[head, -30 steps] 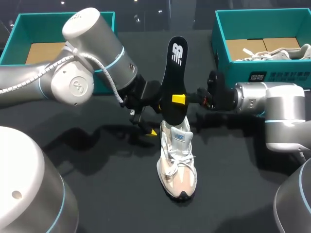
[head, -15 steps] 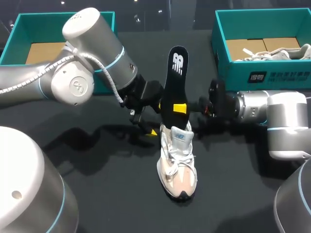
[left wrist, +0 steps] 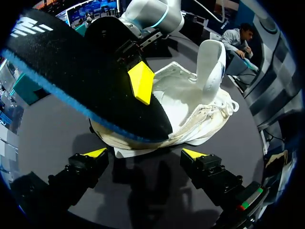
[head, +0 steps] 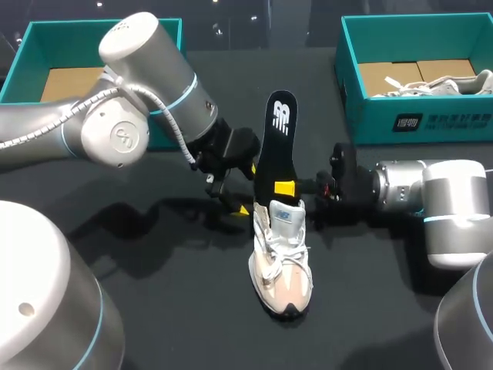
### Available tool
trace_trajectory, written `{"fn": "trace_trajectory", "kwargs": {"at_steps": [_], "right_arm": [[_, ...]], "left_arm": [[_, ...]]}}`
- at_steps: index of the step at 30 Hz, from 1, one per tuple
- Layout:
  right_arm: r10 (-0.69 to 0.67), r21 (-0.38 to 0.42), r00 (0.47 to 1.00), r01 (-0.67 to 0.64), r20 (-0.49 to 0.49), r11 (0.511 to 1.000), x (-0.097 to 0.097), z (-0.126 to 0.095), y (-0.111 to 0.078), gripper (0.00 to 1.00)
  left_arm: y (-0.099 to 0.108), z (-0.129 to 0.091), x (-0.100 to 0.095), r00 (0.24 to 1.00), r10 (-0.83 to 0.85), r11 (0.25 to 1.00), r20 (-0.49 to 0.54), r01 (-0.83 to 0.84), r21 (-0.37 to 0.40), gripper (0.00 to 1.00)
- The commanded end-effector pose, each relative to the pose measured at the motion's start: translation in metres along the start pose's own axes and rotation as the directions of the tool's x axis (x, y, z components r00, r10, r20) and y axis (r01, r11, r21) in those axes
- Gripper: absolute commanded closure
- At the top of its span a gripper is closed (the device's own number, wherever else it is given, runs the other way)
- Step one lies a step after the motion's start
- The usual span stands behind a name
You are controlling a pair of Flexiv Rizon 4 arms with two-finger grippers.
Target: Take the shoe out of the shoebox, open the shoe tongue, remove and reinsert the insole, then place the shoe into the shoebox
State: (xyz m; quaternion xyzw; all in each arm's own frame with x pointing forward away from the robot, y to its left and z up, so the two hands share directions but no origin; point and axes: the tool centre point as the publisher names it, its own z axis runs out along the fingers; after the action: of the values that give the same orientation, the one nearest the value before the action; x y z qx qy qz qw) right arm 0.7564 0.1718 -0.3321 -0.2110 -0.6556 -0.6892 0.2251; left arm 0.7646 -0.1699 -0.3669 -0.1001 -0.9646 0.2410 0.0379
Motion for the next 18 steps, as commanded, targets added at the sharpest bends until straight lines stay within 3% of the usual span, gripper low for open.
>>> {"fn": "trace_trajectory", "kwargs": {"at_steps": [1,8,14,17,18], "right_arm": [[0.012,0.014,0.999,-0.013,0.030,1.000,0.006,-0.002,-0.012,1.00],[0.025,0.028,0.999,-0.026,0.043,0.999,0.007,-0.003,-0.018,1.00],[0.026,0.029,1.000,-0.027,0.016,0.999,0.010,-0.001,-0.011,1.00],[0.021,0.033,1.000,-0.021,0.008,0.999,0.010,0.000,-0.007,0.85],[0.021,0.034,1.000,-0.021,0.006,0.999,0.010,0.000,-0.007,0.85]], "left_arm": [[0.000,0.001,0.000,1.000,0.000,1.000,0.000,0.000,-0.003,0.00],[0.000,0.001,0.000,1.000,0.000,1.000,0.000,0.000,-0.003,0.00],[0.000,0.001,0.000,1.000,0.000,1.000,0.000,0.000,-0.003,0.00],[0.000,0.001,0.000,1.000,0.000,1.000,0.000,0.000,-0.003,0.00],[0.000,0.001,0.000,1.000,0.000,1.000,0.000,0.000,-0.003,0.00]]}}
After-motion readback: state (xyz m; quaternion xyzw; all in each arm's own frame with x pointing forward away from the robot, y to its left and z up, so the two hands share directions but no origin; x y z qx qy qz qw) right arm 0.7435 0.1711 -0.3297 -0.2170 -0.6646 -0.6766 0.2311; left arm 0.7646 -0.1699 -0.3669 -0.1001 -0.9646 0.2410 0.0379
